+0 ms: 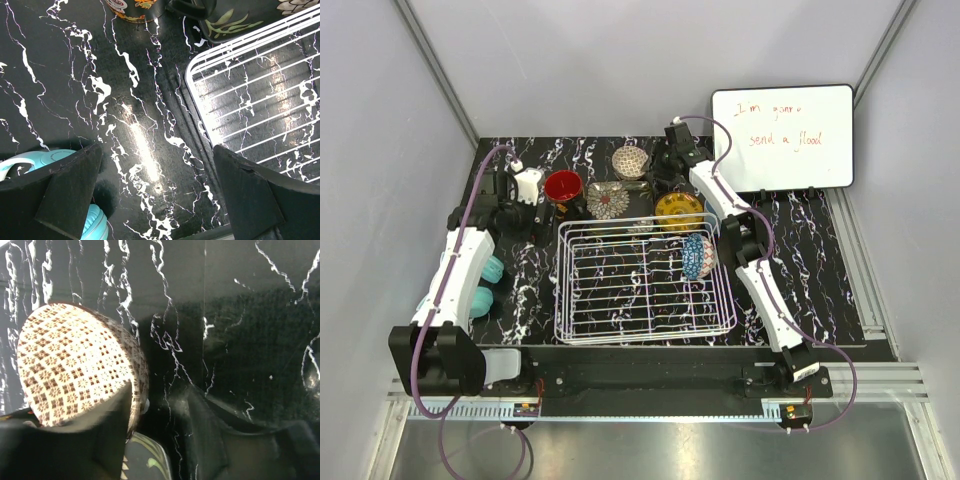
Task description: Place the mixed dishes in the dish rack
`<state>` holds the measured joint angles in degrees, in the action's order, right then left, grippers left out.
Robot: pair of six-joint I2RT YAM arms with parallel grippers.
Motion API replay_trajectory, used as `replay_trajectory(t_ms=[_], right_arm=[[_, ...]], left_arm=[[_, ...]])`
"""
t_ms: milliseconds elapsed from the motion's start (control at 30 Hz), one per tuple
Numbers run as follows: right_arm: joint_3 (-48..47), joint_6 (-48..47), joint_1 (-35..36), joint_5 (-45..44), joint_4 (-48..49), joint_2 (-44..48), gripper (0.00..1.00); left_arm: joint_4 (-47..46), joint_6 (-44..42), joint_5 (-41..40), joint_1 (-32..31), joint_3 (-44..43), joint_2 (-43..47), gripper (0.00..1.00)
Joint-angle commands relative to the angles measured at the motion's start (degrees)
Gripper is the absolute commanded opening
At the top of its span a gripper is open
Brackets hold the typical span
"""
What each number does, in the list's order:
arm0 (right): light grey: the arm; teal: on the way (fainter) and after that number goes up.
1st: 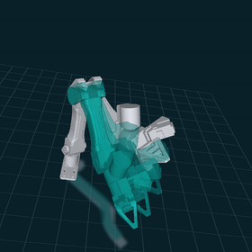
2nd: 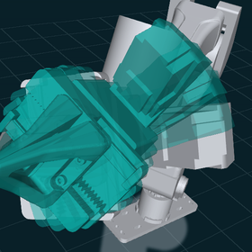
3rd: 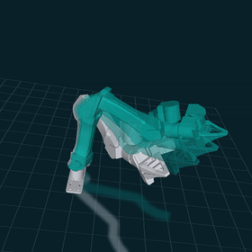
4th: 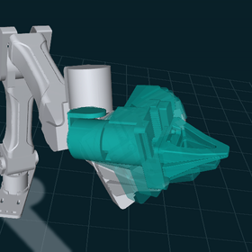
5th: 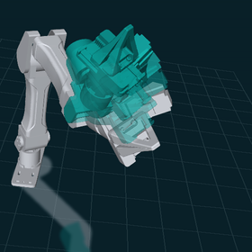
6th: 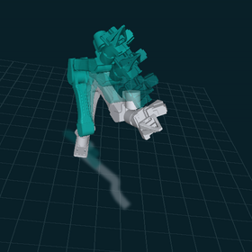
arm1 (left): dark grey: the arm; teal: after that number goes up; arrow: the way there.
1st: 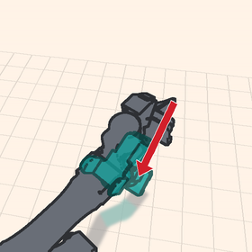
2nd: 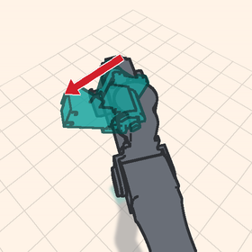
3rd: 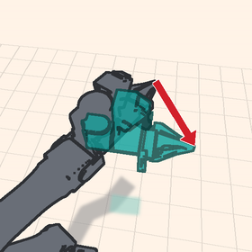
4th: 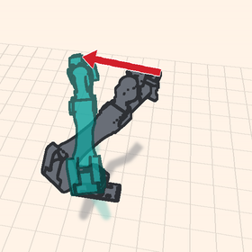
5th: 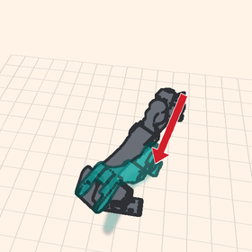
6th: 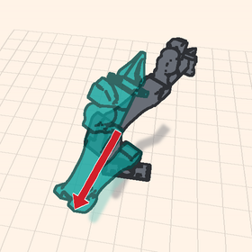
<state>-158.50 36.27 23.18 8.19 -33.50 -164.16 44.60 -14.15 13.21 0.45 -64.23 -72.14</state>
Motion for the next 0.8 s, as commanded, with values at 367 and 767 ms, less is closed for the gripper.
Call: replay_trajectory(t_ms=[367,767], right_arm=[[0.11,-1.99,-0.77,-4.48,5.02,3.31,0.15],[8.55,-8.67,-1.38,-12.31,2.65,11.4,0.02]], left_arm=[[0.93,0.44,-0.47,-0.1,-2.48,-0.37,0.97],[-0.57,0.53,1.03,0.26,-1.25,-0.72,0.97]])
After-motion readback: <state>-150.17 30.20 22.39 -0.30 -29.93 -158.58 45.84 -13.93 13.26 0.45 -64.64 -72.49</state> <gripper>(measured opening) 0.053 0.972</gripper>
